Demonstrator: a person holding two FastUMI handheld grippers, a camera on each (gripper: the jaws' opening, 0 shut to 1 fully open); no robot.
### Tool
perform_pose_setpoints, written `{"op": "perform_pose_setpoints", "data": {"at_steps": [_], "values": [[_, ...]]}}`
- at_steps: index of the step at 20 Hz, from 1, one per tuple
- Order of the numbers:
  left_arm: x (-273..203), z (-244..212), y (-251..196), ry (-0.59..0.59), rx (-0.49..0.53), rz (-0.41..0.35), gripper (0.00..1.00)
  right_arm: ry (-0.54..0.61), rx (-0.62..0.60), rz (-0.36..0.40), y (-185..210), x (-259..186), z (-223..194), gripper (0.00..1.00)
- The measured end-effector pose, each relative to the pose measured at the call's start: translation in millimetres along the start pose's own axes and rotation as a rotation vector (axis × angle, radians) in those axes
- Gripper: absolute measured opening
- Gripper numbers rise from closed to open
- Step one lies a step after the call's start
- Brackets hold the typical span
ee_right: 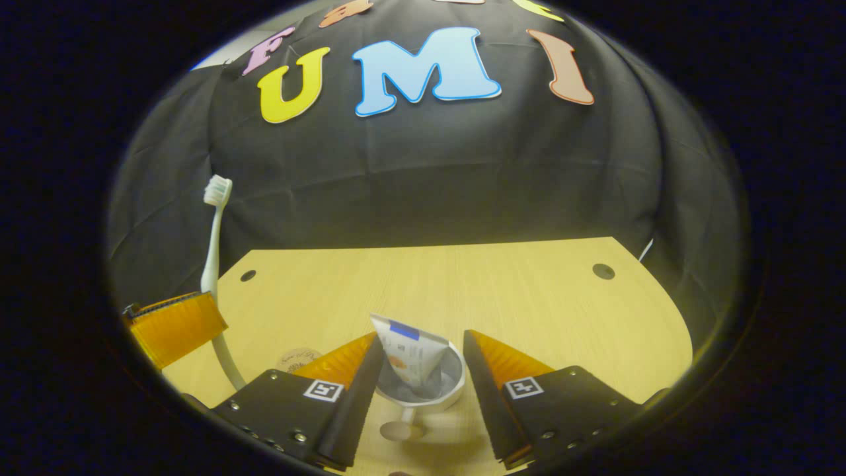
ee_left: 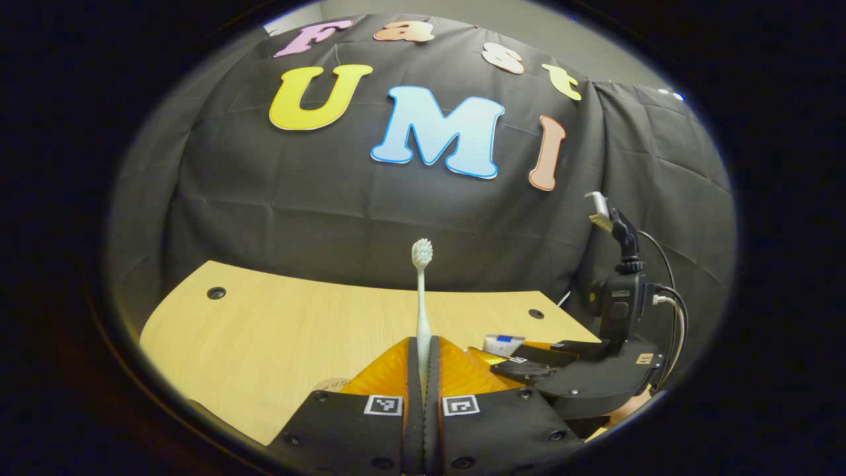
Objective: Put the toothbrush and toothpaste on the desktop into the cup, then pick up the cup and place it on the coaster on the desktop.
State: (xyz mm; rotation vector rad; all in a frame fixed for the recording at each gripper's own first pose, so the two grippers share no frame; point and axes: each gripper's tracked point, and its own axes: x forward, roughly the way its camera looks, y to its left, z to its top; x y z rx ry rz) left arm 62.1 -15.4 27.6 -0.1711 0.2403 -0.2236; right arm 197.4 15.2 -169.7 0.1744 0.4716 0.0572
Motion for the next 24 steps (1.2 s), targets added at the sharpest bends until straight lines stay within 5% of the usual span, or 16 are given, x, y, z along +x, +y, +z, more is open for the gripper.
{"op": "perform_pose_setpoints", "data": {"at_steps": [10,24], "values": [[18.8,12.0,-6.6,-0.052,0.021,-0.022,0.08,-0.113,0.061,0.027,-1.4,-33.3,45.2,0.77],[59.1,43.2,-39.8,-0.211,-0.024,-0.127,0.07,-0.204,0.062,-0.065,-47.8,-80.2,67.0,0.77]]}}
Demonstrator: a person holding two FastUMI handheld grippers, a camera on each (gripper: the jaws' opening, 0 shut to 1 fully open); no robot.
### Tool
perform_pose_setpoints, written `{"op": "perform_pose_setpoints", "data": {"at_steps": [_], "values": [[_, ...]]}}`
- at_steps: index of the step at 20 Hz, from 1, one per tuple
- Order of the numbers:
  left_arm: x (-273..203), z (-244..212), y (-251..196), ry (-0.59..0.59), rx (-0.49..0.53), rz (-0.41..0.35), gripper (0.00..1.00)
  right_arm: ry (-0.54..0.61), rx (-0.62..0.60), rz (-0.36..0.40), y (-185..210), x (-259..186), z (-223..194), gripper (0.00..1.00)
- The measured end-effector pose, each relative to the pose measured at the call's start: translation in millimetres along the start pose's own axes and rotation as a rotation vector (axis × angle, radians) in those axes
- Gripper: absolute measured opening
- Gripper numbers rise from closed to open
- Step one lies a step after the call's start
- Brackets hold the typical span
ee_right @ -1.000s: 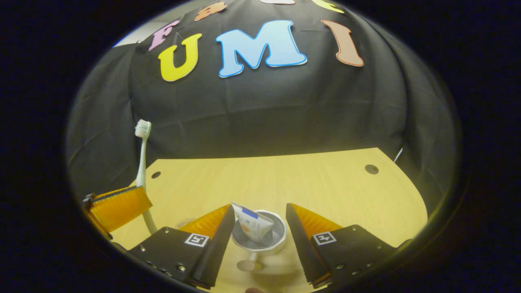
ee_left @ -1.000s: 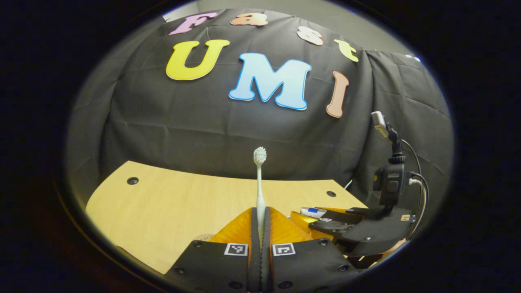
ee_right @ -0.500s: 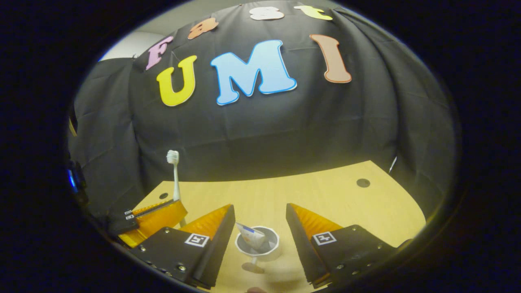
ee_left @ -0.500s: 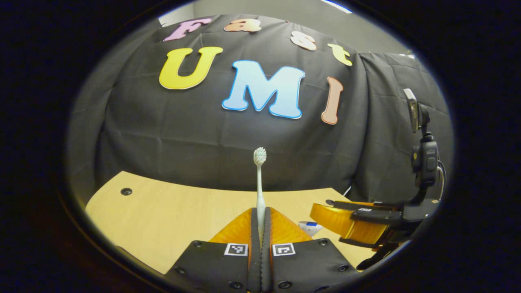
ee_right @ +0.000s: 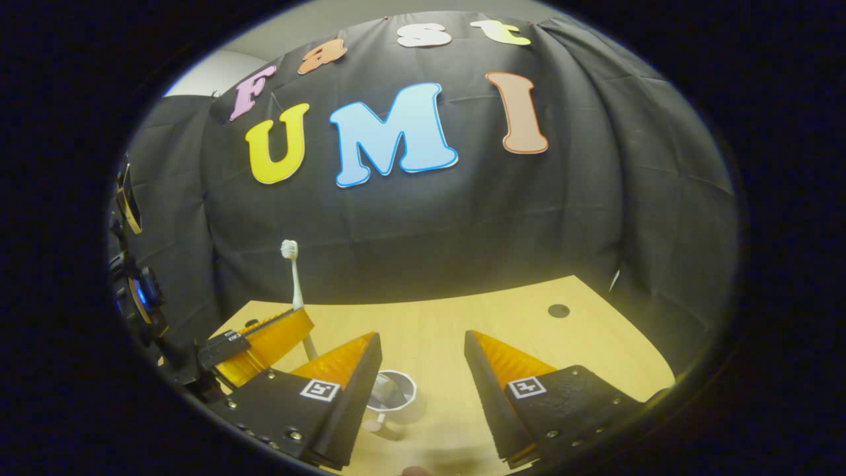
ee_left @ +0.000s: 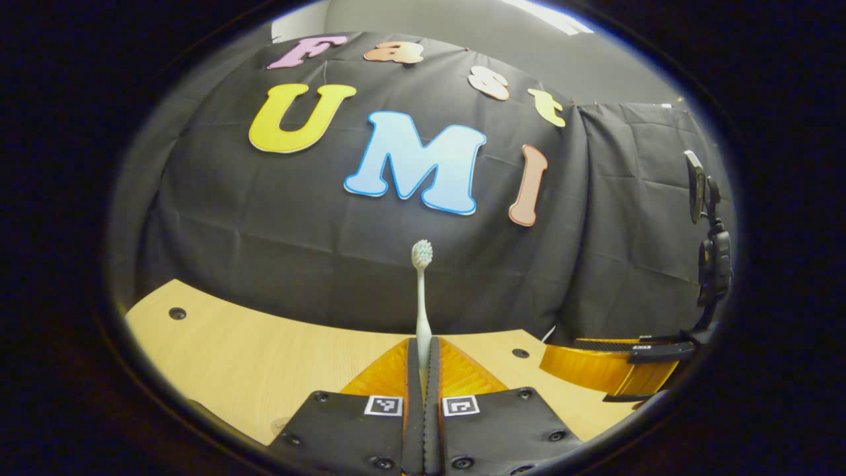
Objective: Put the toothbrush and toothpaste on the desktop into the cup, then pick up the cup and place it on the coaster on the desktop.
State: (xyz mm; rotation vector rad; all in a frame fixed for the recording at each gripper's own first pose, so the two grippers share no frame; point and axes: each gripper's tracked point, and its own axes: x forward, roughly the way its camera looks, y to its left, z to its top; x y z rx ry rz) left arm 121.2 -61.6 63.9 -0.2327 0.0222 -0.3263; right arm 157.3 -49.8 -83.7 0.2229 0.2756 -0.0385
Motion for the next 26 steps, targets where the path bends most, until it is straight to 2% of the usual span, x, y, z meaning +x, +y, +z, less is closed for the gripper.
{"op": "perform_pose_setpoints", "data": {"at_steps": [6,19,21,24,25,26], "values": [[21.1,-9.2,-14.0,-0.018,-0.054,-0.046,0.07,0.008,0.012,-0.022,-16.4,-10.2,-2.5,0.77],[28.4,-56.1,-3.6,0.105,-0.086,-0.021,0.09,0.052,0.009,0.001,-14.3,-9.4,-20.5,0.77],[28.6,-59.7,-3.9,0.119,-0.089,-0.025,0.13,0.057,0.009,0.007,-11.8,-9.5,-21.1,0.77],[25.2,-56.5,-4.9,0.108,-0.102,-0.026,0.15,0.058,0.003,0.014,-9.8,-9.1,-21.7,0.77],[25.1,-55.5,-5.3,0.105,-0.102,-0.028,0.22,0.059,0.002,0.018,-9.1,-10.2,-22.5,0.77],[24.2,-53.8,-6.7,0.105,-0.098,-0.031,0.24,0.060,0.002,0.020,-8.4,-10.3,-22.8,0.77]]}}
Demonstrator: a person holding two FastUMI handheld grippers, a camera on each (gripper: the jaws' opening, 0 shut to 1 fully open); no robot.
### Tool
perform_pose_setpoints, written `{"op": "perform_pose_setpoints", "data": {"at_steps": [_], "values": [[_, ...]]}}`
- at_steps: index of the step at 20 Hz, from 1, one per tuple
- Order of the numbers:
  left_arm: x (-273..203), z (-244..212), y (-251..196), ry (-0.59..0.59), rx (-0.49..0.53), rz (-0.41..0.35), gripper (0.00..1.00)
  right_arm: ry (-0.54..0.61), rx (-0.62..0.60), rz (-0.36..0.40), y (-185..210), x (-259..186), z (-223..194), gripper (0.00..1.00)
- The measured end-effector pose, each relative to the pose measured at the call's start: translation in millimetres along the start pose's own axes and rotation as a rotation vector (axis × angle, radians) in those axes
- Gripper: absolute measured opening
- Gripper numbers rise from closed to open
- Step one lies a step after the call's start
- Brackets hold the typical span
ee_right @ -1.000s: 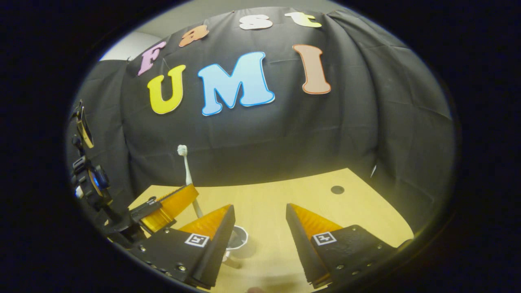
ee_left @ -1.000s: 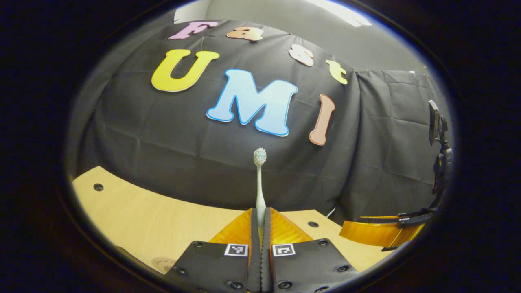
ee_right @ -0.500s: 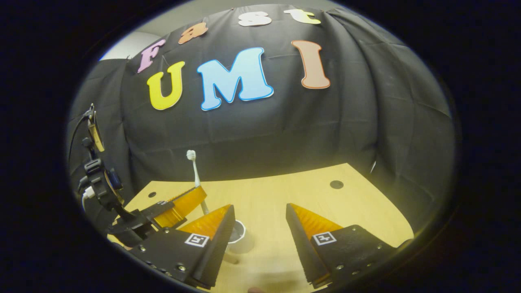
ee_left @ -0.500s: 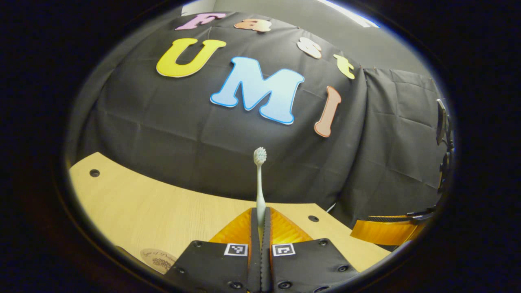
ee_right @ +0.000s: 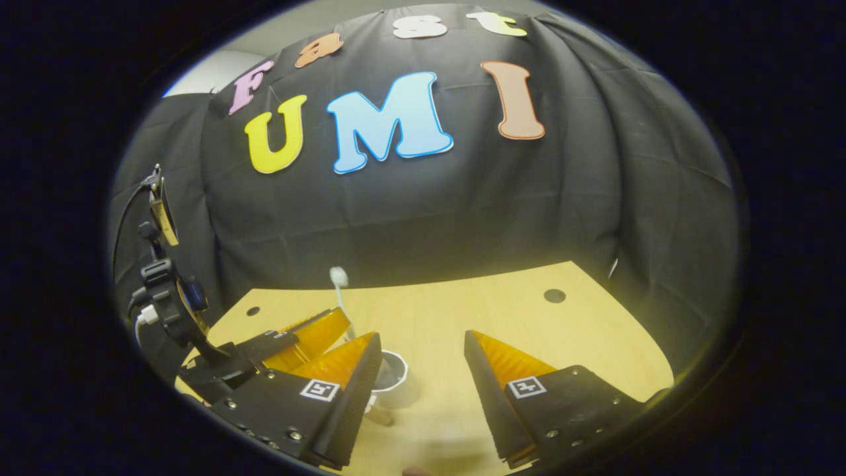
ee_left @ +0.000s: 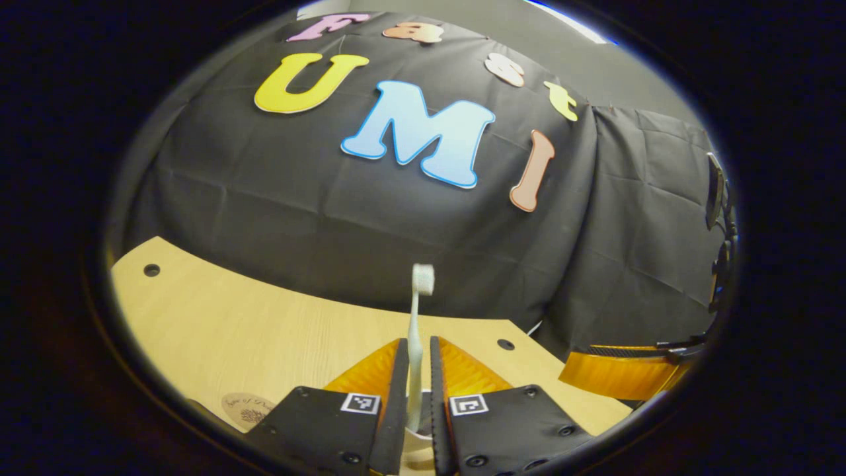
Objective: Put the toothbrush and toothpaste on the desktop into the cup, then pick up the cup and place it on the coaster on the desktop.
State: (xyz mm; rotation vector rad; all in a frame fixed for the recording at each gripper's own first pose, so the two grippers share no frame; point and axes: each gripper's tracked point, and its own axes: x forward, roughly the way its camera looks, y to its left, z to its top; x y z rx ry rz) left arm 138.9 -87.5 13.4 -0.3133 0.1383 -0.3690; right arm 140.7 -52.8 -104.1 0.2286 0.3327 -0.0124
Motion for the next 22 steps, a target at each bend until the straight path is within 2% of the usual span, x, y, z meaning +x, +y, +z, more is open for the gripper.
{"op": "perform_pose_setpoints", "data": {"at_steps": [1,2,3,4,7,9,11,12,13,15,17,18,19,20,21,22], "values": [[-0.4,0.3,-0.4,0.004,0.008,-0.004,0.22,0.000,0.000,0.001,-0.1,0.4,-0.5,0.77],[-1.1,-2.1,-1.8,0.010,0.015,-0.004,0.41,0.001,0.001,0.003,0.5,-0.3,-0.7,0.77],[-2.7,-2.7,-3.0,0.016,0.018,-0.007,0.31,0.002,0.002,0.005,1.5,-0.8,-0.2,0.77],[-4.2,-3.5,-4.3,0.022,0.018,-0.010,0.40,0.002,0.003,0.008,2.1,-1.7,0.1,0.77],[-9.0,-2.7,-4.9,0.033,0.018,-0.011,0.45,0.005,0.004,0.011,3.8,-2.3,-0.5,0.77],[-13.9,0.8,-2.9,0.026,0.024,-0.003,0.70,0.007,0.002,0.014,5.4,-4.0,-1.5,0.77],[-19.2,7.4,0.7,0.011,0.034,0.011,0.70,0.011,-0.005,0.013,7.8,-4.5,-1.2,0.77],[-21.5,10.8,0.6,0.005,0.038,0.010,0.65,0.016,-0.007,0.014,9.2,-4.3,-2.1,0.77],[-24.7,13.9,3.7,-0.002,0.045,0.025,0.81,0.024,-0.009,0.015,10.9,-4.4,-3.8,0.77],[-31.1,19.1,6.8,-0.011,0.055,0.040,0.94,0.041,-0.015,0.017,13.7,-4.3,-6.0,0.77],[-38.9,23.9,9.8,-0.019,0.066,0.057,0.94,0.061,-0.025,0.014,16.2,-3.0,-9.1,0.77],[-42.3,27.4,11.5,-0.024,0.070,0.064,0.89,0.075,-0.032,0.013,17.4,-2.1,-11.8,0.77],[-46.7,29.6,14.2,-0.028,0.075,0.072,0.94,0.089,-0.036,0.014,19.2,-1.2,-15.0,0.77],[-49.3,32.2,15.8,-0.032,0.080,0.079,0.89,0.107,-0.039,0.017,21.4,-0.3,-18.5,0.77],[-53.8,34.8,17.4,-0.036,0.084,0.085,0.94,0.126,-0.040,0.020,24.5,1.5,-22.5,0.77],[-58.0,36.1,19.8,-0.037,0.089,0.093,0.94,0.146,-0.042,0.022,26.7,2.5,-26.9,0.77]]}}
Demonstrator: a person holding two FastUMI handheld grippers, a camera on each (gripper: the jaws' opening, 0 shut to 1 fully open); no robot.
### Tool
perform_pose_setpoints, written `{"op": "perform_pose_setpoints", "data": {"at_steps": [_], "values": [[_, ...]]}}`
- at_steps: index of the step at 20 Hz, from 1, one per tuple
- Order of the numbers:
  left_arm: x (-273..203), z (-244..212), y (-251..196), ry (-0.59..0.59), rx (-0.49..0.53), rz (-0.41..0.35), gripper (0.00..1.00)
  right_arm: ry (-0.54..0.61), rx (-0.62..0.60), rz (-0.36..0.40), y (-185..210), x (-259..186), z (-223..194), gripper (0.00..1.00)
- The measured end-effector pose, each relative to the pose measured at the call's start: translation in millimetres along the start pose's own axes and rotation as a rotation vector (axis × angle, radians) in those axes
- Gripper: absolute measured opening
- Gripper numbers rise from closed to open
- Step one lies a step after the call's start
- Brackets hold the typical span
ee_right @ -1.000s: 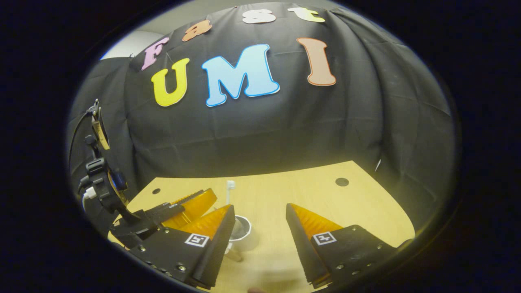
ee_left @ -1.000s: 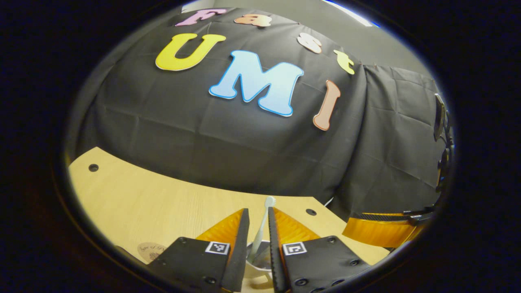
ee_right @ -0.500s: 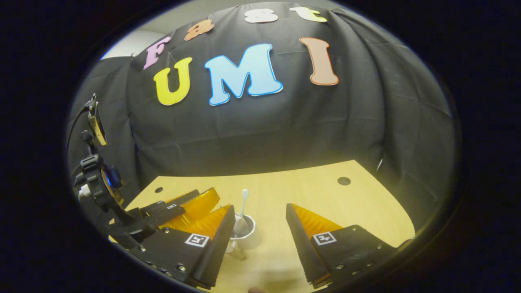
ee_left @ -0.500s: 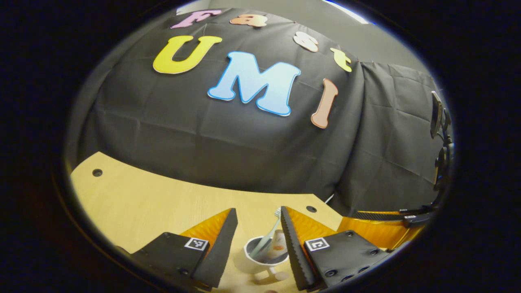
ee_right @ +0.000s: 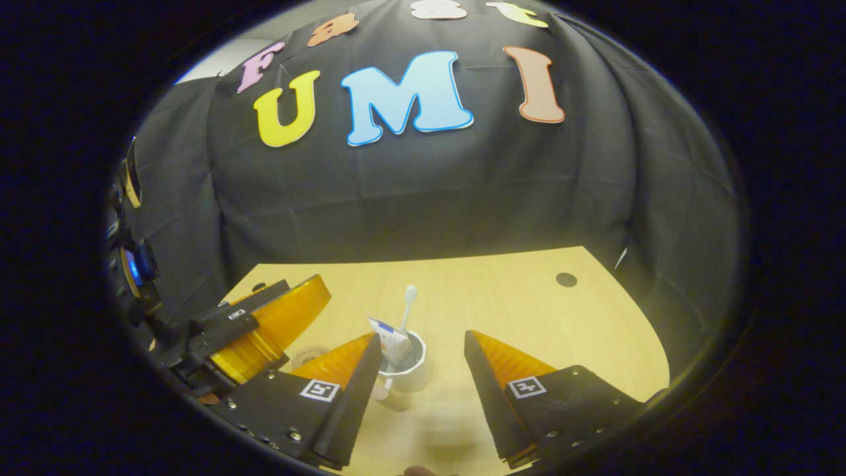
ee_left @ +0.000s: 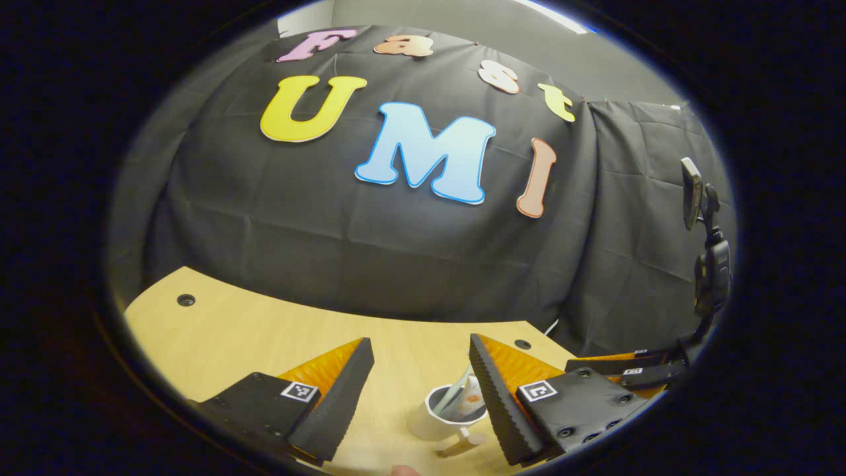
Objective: Put the toothbrush and toothpaste on the desktop into the cup, then pick up the cup and place it on the coaster on the desktop.
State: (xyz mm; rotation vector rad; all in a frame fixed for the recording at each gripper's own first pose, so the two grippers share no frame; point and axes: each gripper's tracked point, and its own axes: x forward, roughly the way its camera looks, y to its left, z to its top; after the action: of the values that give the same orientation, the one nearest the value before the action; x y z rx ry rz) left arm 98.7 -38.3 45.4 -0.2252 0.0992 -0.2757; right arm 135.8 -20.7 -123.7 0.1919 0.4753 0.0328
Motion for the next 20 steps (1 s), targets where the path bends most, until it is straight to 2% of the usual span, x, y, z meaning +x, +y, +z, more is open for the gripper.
{"op": "perform_pose_setpoints", "data": {"at_steps": [3,4,5,7,8,11,20], "values": [[-10.9,5.2,9.0,-0.003,0.018,0.023,0.94,0.061,0.004,0.012,9.1,5.3,-12.0,0.77],[-15.2,7.6,11.5,-0.005,0.025,0.030,0.89,0.085,0.006,0.015,11.9,6.9,-16.6,0.77],[-18.4,9.3,14.6,-0.007,0.032,0.039,0.89,0.106,0.009,0.019,15.2,8.5,-21.5,0.77],[-24.1,12.7,17.5,-0.011,0.043,0.046,0.99,0.149,0.009,0.019,20.0,12.1,-28.9,0.77],[-27.1,14.4,19.2,-0.012,0.048,0.049,0.94,0.169,0.008,0.018,22.4,14.4,-33.0,0.77],[-33.4,19.0,23.0,-0.020,0.056,0.056,0.94,0.229,0.008,0.020,28.6,20.5,-48.3,0.77],[-48.0,18.3,35.4,-0.012,0.047,0.061,0.94,0.465,0.013,-0.043,30.6,42.9,-93.0,0.78]]}}
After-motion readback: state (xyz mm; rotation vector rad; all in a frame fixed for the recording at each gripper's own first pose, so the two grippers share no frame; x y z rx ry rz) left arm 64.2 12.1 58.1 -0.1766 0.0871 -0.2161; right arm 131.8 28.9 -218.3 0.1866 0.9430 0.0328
